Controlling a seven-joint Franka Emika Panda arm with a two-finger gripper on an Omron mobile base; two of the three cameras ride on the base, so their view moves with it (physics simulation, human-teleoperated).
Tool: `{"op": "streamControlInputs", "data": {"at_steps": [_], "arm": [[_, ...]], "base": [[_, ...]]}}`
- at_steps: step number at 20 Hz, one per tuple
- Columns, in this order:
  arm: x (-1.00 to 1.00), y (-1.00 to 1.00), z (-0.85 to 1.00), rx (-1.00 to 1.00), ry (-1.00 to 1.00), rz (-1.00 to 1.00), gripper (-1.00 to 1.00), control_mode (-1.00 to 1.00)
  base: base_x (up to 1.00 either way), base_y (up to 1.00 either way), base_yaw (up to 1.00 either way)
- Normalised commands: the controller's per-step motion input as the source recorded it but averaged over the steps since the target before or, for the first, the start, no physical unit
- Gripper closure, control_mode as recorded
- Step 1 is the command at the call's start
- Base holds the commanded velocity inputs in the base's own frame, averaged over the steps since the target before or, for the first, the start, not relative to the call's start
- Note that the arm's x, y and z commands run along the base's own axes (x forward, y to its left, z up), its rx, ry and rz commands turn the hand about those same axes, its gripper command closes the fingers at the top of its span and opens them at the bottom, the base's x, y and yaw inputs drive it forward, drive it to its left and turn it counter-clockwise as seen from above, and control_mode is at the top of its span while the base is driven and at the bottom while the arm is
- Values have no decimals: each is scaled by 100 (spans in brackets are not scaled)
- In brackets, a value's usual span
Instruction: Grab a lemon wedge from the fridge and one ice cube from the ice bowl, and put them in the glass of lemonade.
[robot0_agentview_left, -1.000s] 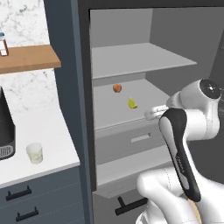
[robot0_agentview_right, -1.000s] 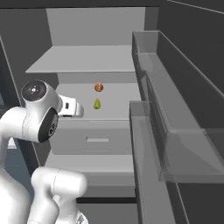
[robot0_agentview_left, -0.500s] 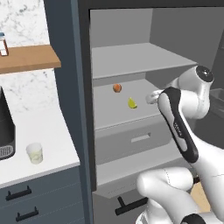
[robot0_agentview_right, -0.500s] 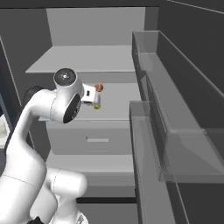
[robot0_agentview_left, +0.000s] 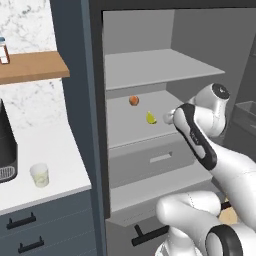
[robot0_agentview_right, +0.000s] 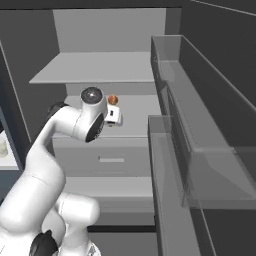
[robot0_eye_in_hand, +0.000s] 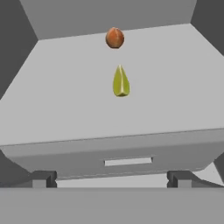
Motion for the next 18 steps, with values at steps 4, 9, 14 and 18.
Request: {"op": "streamControlInputs", "data": {"at_steps": [4,9,14,18], "arm": [[32,4,-34,0,3,0,-100,-100],[31,14,-26,0,2,0,-100,-100],[42,28,-2,0,0,1,-100,-100],[65,26,-16,0,0,0,-100,-100]], "base": [[0,0,0],[0,0,0],[0,0,0],[0,0,0]]}}
